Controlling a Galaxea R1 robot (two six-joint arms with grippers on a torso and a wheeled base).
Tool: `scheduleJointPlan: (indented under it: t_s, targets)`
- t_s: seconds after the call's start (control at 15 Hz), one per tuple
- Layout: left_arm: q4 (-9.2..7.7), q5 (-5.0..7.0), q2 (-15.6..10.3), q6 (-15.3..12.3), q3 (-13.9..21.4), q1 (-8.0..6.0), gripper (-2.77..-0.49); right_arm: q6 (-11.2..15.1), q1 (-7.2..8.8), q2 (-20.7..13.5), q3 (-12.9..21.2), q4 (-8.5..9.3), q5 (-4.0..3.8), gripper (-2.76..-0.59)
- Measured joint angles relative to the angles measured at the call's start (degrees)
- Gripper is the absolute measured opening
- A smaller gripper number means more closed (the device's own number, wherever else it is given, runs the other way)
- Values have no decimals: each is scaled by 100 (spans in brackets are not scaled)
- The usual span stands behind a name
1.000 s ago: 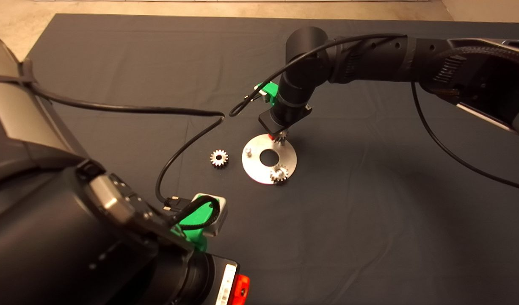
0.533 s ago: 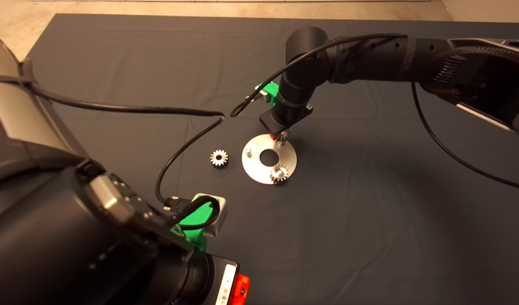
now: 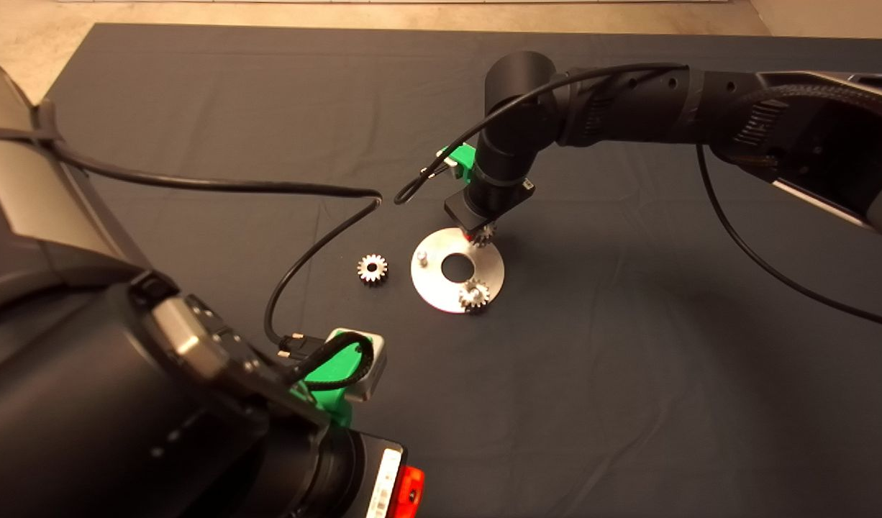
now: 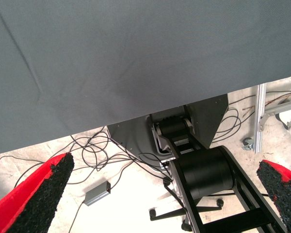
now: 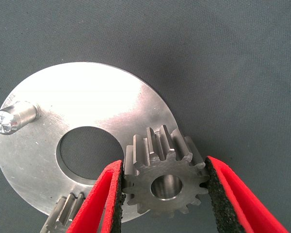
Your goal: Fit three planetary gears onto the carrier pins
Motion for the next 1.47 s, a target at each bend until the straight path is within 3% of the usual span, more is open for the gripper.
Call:
scheduleJointPlan:
  t_s: [0.33, 0.47, 1.2, 1.47]
  targets:
    - [0, 0, 0, -2, 0, 0, -49, -1, -2, 0, 0, -4, -34, -230]
    - [0, 0, 0, -1, 0, 0, -49, 2, -30, 0, 0, -30, -138, -230]
    - [-1, 0, 0, -2, 0, 0, -49, -1, -33, 11, 0, -45, -152, -230]
    - [-1, 0, 0, -2, 0, 0, -49, 2, -33, 11, -41, -45, -149, -219]
